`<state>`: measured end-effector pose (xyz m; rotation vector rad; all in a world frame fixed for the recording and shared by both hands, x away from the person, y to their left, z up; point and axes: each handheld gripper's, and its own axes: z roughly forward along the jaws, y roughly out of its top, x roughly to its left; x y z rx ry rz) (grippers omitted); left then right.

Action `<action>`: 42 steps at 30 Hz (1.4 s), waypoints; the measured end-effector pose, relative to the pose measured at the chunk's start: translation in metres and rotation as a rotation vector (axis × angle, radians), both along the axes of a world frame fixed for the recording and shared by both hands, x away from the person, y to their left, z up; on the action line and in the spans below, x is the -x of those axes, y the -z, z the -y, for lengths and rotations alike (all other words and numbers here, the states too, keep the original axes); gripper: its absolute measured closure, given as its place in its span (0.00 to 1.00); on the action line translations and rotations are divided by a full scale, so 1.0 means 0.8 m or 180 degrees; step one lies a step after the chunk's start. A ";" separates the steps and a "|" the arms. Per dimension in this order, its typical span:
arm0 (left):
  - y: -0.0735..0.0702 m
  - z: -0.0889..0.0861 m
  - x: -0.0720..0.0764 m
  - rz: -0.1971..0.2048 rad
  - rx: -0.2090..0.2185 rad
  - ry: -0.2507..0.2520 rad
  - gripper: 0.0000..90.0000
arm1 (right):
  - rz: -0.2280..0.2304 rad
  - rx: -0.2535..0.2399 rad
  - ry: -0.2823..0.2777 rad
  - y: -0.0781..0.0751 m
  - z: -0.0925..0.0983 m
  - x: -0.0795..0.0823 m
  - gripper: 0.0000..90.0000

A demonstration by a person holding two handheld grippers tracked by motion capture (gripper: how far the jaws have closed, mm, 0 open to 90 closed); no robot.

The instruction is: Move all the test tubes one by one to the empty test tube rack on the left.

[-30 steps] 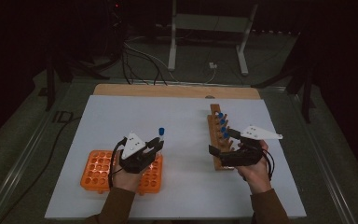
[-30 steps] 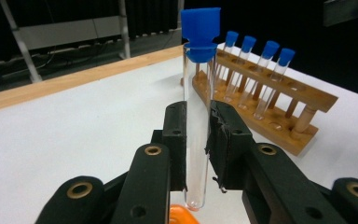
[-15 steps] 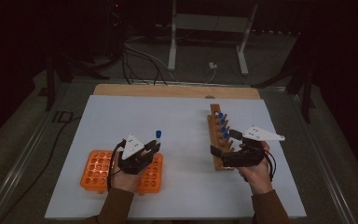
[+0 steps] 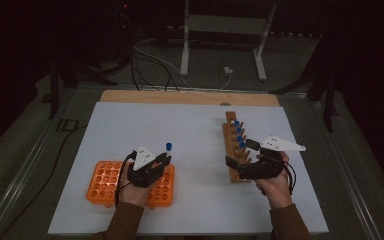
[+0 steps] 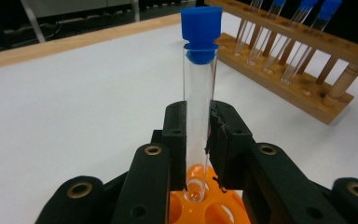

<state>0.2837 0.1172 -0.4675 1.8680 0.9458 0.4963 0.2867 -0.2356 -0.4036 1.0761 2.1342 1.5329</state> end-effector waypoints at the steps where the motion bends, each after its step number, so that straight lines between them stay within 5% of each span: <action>1: 0.001 0.000 0.001 -0.0015 -0.0006 -0.0007 0.86 | -0.0002 0.0000 0.0000 0.000 0.000 0.000 0.00; 20: 0.010 0.000 0.005 -0.0351 -0.0280 -0.0044 0.86 | -0.0038 0.0006 -0.0054 0.006 -0.005 0.000 0.00; 27: 0.013 0.012 0.004 -0.0397 -0.0548 -0.0028 0.87 | -0.0065 0.0004 -0.0068 0.009 -0.007 0.000 0.00; 42: 0.014 0.010 0.002 -0.0491 -0.0562 -0.0019 0.84 | -0.0077 -0.0010 -0.0044 0.012 -0.003 0.000 0.00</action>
